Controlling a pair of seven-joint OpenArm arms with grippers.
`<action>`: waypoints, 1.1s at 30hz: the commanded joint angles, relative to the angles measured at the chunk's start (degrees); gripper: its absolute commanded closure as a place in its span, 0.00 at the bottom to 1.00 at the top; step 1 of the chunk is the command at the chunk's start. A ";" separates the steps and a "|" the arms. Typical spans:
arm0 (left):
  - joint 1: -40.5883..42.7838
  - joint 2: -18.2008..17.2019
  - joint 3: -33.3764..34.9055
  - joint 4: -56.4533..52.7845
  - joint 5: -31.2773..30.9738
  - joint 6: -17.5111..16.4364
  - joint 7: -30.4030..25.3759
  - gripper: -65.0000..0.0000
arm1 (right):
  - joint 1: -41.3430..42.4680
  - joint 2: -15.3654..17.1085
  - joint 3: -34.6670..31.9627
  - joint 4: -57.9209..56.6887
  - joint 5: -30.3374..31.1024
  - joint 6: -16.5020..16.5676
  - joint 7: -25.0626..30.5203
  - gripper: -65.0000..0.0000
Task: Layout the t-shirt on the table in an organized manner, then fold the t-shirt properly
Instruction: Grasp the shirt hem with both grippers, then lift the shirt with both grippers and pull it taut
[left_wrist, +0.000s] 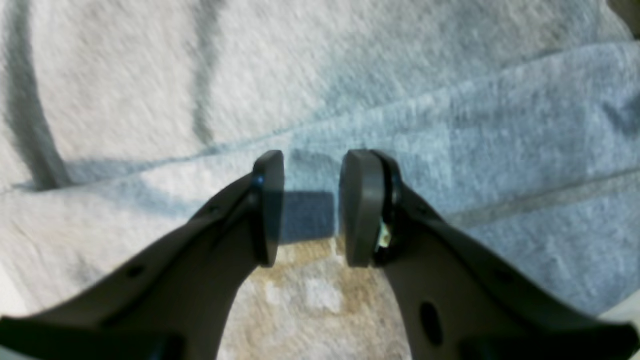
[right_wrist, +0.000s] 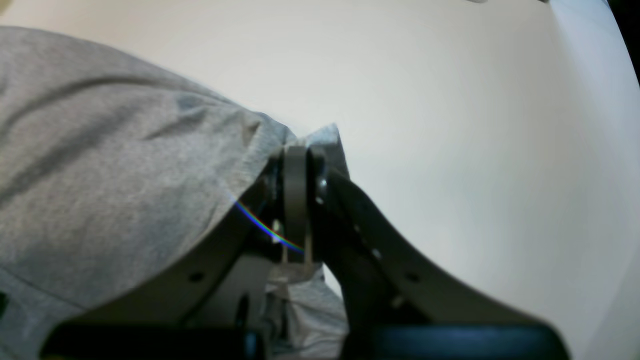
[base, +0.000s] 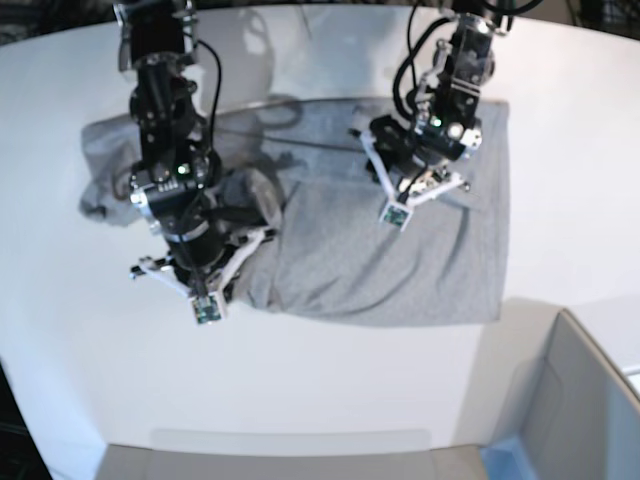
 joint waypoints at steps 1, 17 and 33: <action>-3.30 0.00 -0.38 2.00 0.37 0.21 -1.57 0.67 | 2.12 1.20 0.27 0.49 -0.19 -0.23 1.78 1.00; -27.91 -0.97 -14.27 -19.72 0.55 0.29 -12.99 0.46 | 7.31 6.56 9.94 -8.92 9.83 0.21 2.13 1.00; -42.42 -7.91 -14.00 -59.54 0.11 8.82 -32.69 0.42 | 6.78 7.62 10.03 -10.24 10.89 0.12 2.13 1.00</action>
